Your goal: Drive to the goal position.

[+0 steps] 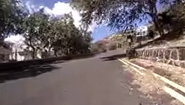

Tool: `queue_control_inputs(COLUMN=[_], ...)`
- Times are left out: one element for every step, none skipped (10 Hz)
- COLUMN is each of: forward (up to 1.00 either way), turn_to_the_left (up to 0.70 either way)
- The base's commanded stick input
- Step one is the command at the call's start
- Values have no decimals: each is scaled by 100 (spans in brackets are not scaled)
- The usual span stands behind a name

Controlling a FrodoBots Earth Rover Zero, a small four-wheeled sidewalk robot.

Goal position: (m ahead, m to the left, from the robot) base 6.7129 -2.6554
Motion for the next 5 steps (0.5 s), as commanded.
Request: queue_control_inputs(forward=[50,50,50,50,50], turn_to_the_left=[0,0,0,0,0])
